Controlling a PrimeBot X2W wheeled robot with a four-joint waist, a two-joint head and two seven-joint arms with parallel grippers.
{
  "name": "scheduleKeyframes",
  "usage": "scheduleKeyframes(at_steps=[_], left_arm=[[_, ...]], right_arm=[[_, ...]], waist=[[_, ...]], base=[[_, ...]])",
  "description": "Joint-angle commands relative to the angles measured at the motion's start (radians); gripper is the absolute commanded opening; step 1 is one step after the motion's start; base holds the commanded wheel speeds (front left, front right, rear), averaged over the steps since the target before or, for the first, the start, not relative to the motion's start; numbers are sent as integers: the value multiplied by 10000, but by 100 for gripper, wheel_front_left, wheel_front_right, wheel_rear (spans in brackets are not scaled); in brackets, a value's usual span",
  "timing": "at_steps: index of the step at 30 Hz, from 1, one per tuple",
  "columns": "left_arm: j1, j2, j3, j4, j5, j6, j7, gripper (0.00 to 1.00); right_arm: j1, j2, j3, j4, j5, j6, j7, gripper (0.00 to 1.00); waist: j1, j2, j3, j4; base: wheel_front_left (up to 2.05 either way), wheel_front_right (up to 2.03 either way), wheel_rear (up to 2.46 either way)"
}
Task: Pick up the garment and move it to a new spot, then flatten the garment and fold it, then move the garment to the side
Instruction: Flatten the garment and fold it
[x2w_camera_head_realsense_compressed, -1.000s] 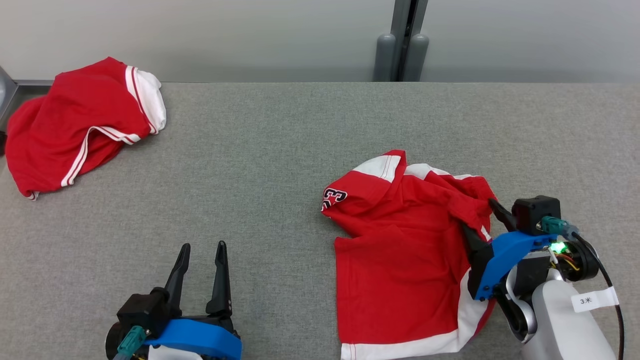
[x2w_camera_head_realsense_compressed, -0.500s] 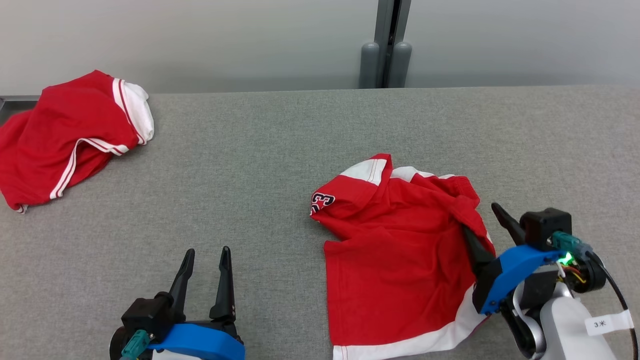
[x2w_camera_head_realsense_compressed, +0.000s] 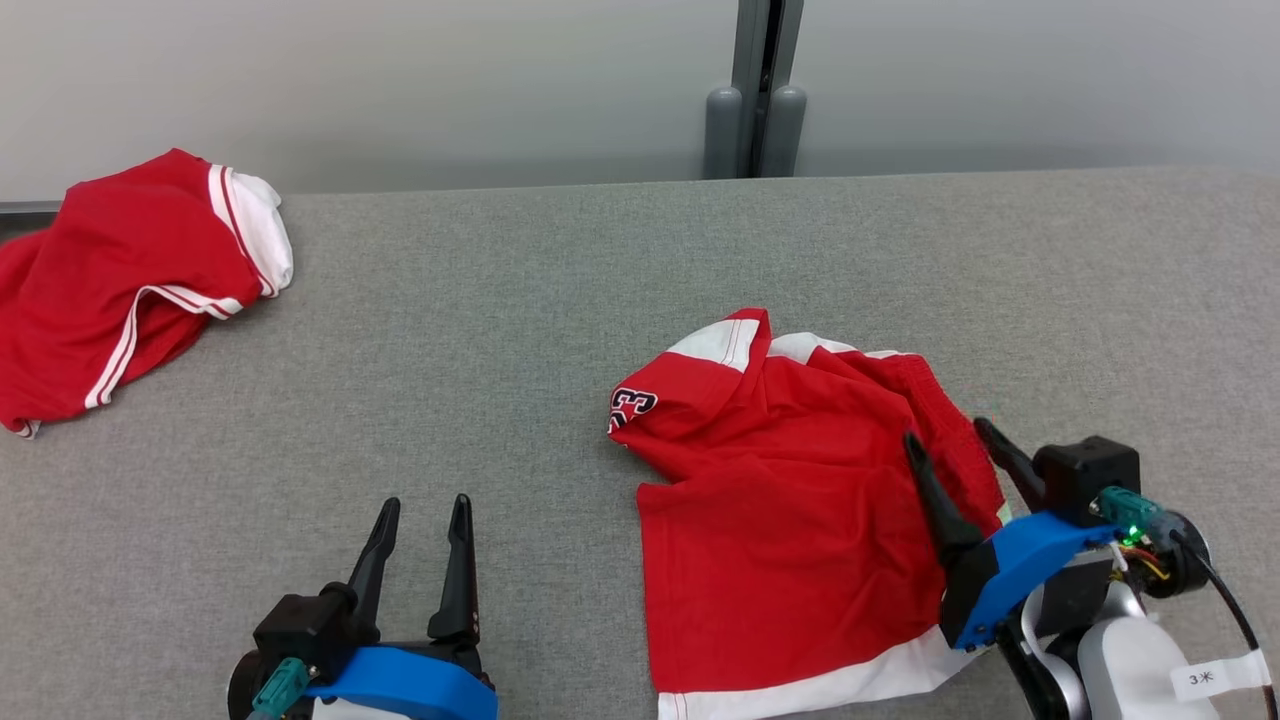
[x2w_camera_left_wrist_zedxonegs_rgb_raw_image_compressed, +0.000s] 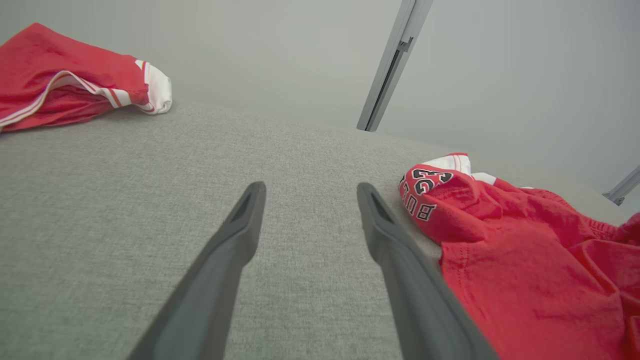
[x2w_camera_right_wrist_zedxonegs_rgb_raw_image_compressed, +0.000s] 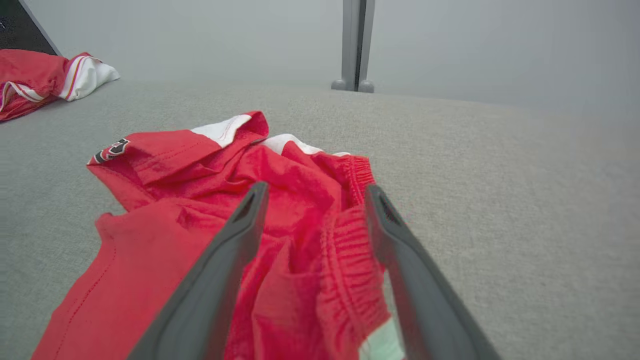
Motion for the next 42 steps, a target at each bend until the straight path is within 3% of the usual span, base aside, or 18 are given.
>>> scheduleKeyframes(at_steps=[1,11,17,25,34,38,42], left_arm=[[-117,-4,-23,21,52,-28,-27,100],[-32,-2,-298,16,-39,-53,-27,100],[37,-4,-722,41,20,-119,-27,100],[52,-1,-2556,528,-234,-305,81,100],[-888,239,-4754,1698,-1021,-316,1341,100],[-1341,335,-4988,2408,-1154,-290,1572,100],[-1716,311,-4970,2990,-859,235,1458,100]], right_arm=[[-144,-5,-5,-105,-69,1,-9,100],[-220,-43,-81,-1223,-41,1,-82,100],[227,61,-242,-1250,-36,1,-435,100],[749,141,-674,-945,15,1,-1026,100],[579,149,-984,-824,339,1,-1881,100],[396,147,-933,-729,515,1,-2088,100],[247,146,-870,-723,629,1,-2247,100]], waist=[[0,0,-15,-6],[0,0,-208,26],[0,0,-362,-5],[0,0,-523,-174],[0,0,-353,-520],[0,0,-175,-701],[0,0,-8,-822]], base=[[0,0,0],[0,0,0],[0,0,0],[0,0,0],[0,0,0],[0,0,0],[0,0,0]])
